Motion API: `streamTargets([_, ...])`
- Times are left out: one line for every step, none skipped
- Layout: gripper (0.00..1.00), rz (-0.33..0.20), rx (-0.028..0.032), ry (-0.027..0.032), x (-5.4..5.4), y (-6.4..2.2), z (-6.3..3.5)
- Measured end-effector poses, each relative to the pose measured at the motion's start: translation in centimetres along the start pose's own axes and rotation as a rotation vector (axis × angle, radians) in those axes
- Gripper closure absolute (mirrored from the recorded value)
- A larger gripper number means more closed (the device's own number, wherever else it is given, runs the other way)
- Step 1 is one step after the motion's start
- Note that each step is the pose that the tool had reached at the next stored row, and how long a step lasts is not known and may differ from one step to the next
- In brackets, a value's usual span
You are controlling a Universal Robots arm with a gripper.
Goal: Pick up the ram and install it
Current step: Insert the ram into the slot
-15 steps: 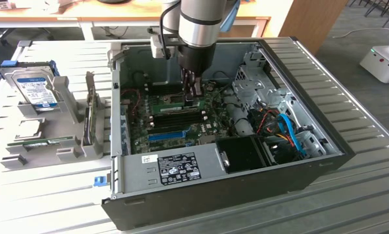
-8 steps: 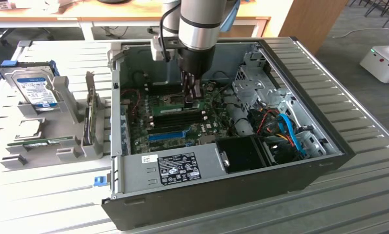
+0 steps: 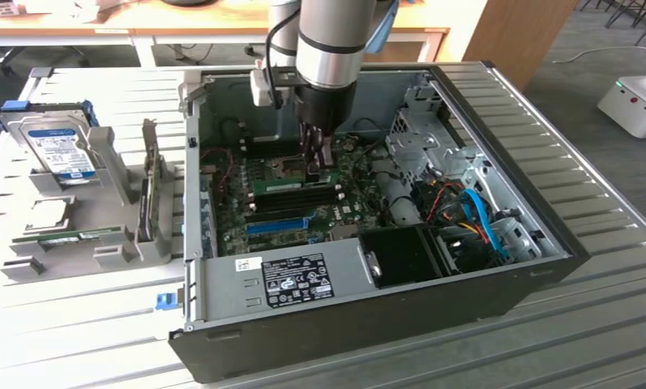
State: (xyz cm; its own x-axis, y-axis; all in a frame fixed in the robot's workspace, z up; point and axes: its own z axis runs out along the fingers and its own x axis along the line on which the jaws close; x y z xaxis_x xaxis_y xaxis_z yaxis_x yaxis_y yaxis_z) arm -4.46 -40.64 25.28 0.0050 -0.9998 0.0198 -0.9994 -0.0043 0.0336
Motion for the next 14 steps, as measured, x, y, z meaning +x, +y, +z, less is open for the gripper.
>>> streamTargets([0.88,0.0,0.0,0.0001,0.0,0.0,0.08])
streamTargets([0.88,0.0,0.0,0.0001,0.0,-0.01,0.17])
streamTargets([0.88,0.0,0.0,0.0001,0.0,-0.01,0.23])
streamTargets([0.88,0.0,-0.0001,0.0003,0.0,0.0,0.22])
streamTargets([0.88,0.0,-0.0001,0.0002,0.0,0.0,0.23])
streamTargets([0.88,0.0,-0.0001,0.0002,0.0,0.0,0.23])
streamTargets([0.88,0.0,-0.0001,0.0003,0.0,0.0,0.23])
streamTargets([0.88,0.0,0.0,0.0001,0.0,-0.01,0.23])
streamTargets([0.88,0.0,0.0,0.0001,0.0,-0.02,0.23])
streamTargets([0.88,0.0,-0.0001,0.0,0.0,-0.07,0.23])
streamTargets([0.88,0.0,-0.0002,0.0,0.0,-0.13,0.23])
streamTargets([0.88,0.0,-0.0004,0.0,0.0,-0.18,0.23])
streamTargets([0.88,0.0,-0.0005,0.0001,0.0,-0.23,0.23])
streamTargets([0.88,0.0,-0.0006,0.0001,0.0,-0.28,0.22])
